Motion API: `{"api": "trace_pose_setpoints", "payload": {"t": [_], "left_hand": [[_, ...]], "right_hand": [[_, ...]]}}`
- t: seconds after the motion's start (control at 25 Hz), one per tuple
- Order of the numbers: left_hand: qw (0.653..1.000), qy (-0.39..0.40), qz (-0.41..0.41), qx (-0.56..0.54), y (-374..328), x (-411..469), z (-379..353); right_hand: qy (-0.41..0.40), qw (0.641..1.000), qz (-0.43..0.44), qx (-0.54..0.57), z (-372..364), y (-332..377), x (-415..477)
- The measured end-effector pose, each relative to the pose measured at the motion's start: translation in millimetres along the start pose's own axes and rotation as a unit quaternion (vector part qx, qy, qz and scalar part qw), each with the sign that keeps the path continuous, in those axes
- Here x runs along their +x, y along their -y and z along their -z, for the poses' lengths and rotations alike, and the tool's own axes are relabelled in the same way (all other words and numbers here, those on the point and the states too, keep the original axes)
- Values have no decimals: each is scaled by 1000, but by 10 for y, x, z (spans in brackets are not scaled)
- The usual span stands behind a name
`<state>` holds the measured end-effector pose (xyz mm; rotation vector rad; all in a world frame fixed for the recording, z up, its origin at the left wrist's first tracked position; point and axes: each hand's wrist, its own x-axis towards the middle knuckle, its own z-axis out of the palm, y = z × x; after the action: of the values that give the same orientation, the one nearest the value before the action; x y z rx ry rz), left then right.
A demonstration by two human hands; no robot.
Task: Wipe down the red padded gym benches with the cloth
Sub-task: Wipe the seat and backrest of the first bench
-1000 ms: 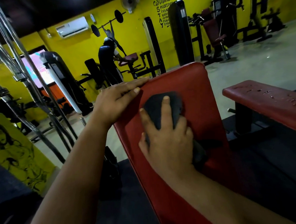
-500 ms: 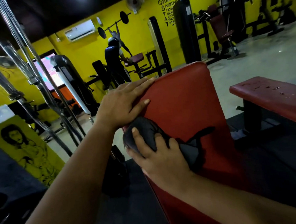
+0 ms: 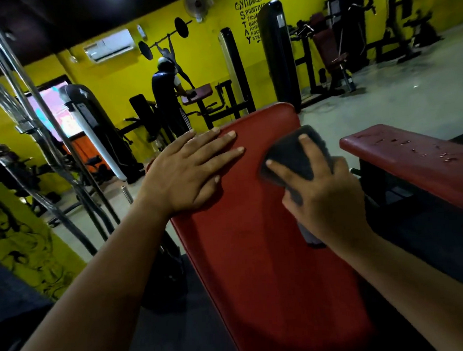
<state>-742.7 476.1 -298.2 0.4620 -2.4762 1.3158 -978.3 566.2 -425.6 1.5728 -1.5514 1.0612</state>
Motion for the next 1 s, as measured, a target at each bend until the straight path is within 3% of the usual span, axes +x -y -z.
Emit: {"api": "trace_pose_setpoints", "payload": {"t": [0.12,0.36,0.64,1.0], "left_hand": [[1000,-15,17,-14,-81,-11,-30],[998,-37,41,-24,-109,-49,-58],[997,-57,50,-31,-129,-47,-69],[997,-63,47,-29,-129,-48,-69]], "right_hand": [[9,996,-90,3,-15,6,-36],[12,995,-102,18,-27,50,-48],[35,972,-221,77,-13,404,-212],[113,979,-114,124,-22,1343,-625]]}}
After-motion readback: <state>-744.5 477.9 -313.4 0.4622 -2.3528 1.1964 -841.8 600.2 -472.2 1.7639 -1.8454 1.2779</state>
